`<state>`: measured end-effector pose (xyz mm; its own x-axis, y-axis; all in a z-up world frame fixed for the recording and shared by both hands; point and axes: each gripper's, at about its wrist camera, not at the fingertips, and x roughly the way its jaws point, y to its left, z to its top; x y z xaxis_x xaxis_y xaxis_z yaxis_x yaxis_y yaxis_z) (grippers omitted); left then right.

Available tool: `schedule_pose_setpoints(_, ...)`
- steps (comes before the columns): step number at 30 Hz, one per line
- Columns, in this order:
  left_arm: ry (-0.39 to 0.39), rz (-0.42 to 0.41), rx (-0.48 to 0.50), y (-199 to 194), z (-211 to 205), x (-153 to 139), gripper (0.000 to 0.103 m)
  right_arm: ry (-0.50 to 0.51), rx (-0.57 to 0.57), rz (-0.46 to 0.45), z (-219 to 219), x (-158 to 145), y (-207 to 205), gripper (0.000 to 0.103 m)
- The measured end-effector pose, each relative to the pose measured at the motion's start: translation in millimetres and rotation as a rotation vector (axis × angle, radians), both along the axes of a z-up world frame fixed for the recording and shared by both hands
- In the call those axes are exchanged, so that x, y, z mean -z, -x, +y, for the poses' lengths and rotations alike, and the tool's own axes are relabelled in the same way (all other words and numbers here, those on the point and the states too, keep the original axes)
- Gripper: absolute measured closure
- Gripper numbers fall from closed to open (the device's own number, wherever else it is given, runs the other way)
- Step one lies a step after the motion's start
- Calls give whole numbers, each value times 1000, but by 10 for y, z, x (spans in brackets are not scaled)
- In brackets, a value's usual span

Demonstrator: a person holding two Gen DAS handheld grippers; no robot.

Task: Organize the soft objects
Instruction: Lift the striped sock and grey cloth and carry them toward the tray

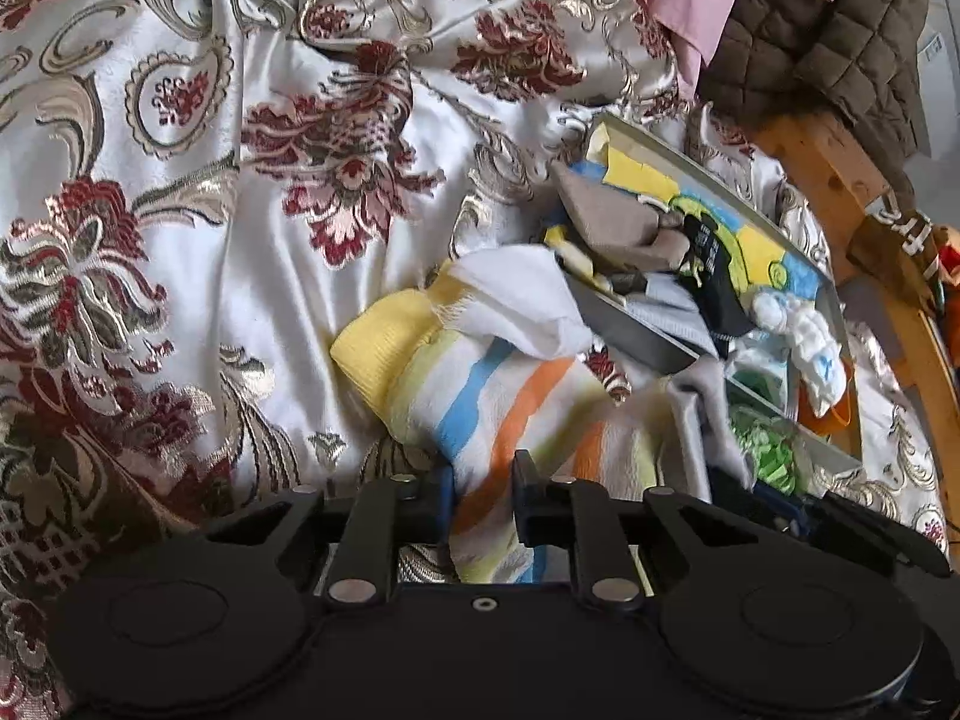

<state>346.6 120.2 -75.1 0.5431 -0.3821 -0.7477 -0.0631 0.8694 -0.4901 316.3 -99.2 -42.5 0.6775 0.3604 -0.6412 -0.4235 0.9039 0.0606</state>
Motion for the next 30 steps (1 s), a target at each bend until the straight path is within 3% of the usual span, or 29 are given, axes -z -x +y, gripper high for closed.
schedule_pose_setpoints(8,10,23,1,-37,1,88,74,4,-7,-7,0,-1,7,96)
schedule_pose_setpoints(11,-40,8,20,-48,-47,55,84,14,-9,-11,12,-3,8,96)
schedule_pose_setpoints(16,-93,-39,40,-13,-104,-48,90,19,9,-29,-31,-37,28,96)
schedule_pose_setpoints(24,-99,-140,-1,133,-102,-337,90,11,33,-78,-97,-136,88,96)
schedule_pose_setpoints(30,-165,-239,47,265,-224,-523,90,-12,43,-142,-158,-286,175,96)
